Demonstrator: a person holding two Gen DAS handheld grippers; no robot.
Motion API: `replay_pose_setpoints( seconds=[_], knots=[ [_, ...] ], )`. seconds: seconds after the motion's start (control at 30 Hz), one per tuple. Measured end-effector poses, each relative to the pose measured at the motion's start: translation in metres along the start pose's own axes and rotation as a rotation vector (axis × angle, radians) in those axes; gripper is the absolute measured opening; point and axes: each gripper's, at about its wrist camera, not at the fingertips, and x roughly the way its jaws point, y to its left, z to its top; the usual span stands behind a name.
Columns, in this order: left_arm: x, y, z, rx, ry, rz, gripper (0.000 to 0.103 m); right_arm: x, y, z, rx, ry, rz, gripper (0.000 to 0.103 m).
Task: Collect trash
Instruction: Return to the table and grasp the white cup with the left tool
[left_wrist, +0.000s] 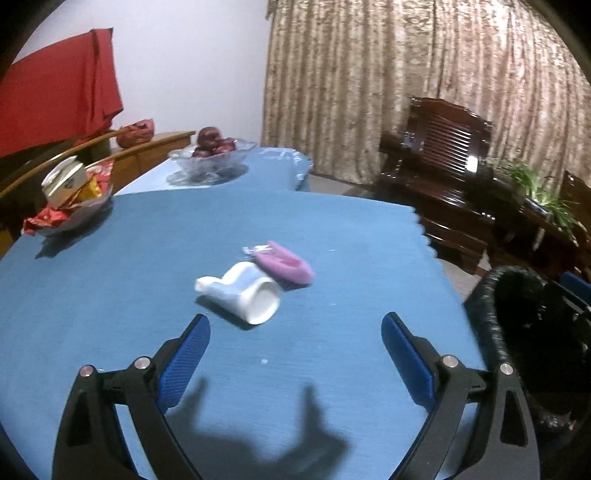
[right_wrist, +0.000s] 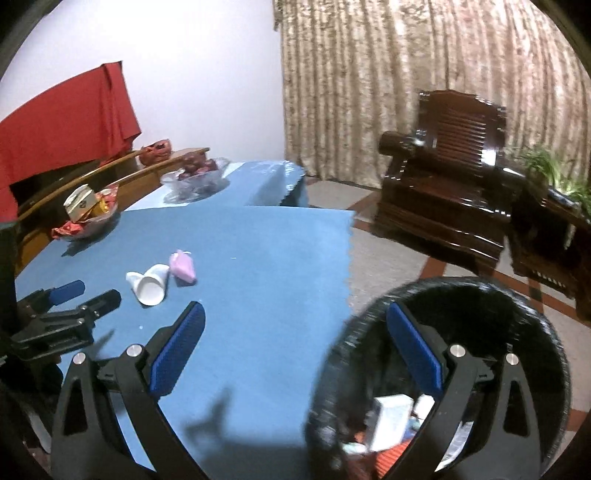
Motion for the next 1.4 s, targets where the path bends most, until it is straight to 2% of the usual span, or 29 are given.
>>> replay_pose_setpoints(
  seconds=[0.27, 0.53, 0.67, 0.93, 1.03, 1.07, 1.13, 1.2, 1.33, 1.4],
  knots=[
    [0.028, 0.016, -0.003, -0.037, 0.034, 0.027, 0.092, 0.046, 0.030, 0.006, -0.027, 0.018, 0.029, 0.096],
    [0.074, 0.012, 0.006, -0.043, 0.062, 0.069, 0.092, 0.084, 0.034, 0.003, -0.019, 0.056, 0.028, 0.096],
    [0.099, 0.017, 0.008, -0.064, 0.108, 0.111, 0.092, 0.099, 0.033, 0.002, -0.013, 0.067, 0.030, 0.096],
    [0.128, 0.037, 0.003, -0.149, 0.196, 0.102, 0.089, 0.131, 0.044, -0.004, -0.045, 0.107, 0.047, 0.096],
    [0.133, 0.047, 0.001, -0.183, 0.220, 0.080, 0.080, 0.141, 0.051, -0.006, -0.059, 0.121, 0.056, 0.096],
    [0.131, 0.049, 0.001, -0.179, 0.216, 0.077, 0.078, 0.144, 0.052, -0.006, -0.063, 0.126, 0.058, 0.096],
    [0.129, 0.054, 0.001, -0.162, 0.219, 0.066, 0.067, 0.148, 0.056, -0.006, -0.072, 0.135, 0.065, 0.096],
    [0.124, 0.062, -0.001, -0.157, 0.221, 0.054, 0.063, 0.151, 0.059, -0.006, -0.079, 0.142, 0.070, 0.096],
    [0.114, 0.075, -0.005, -0.155, 0.224, 0.056, 0.063, 0.158, 0.069, -0.003, -0.098, 0.149, 0.085, 0.096],
    [0.113, 0.079, -0.006, -0.163, 0.230, 0.059, 0.071, 0.159, 0.073, -0.002, -0.104, 0.147, 0.088, 0.096]
  ],
)
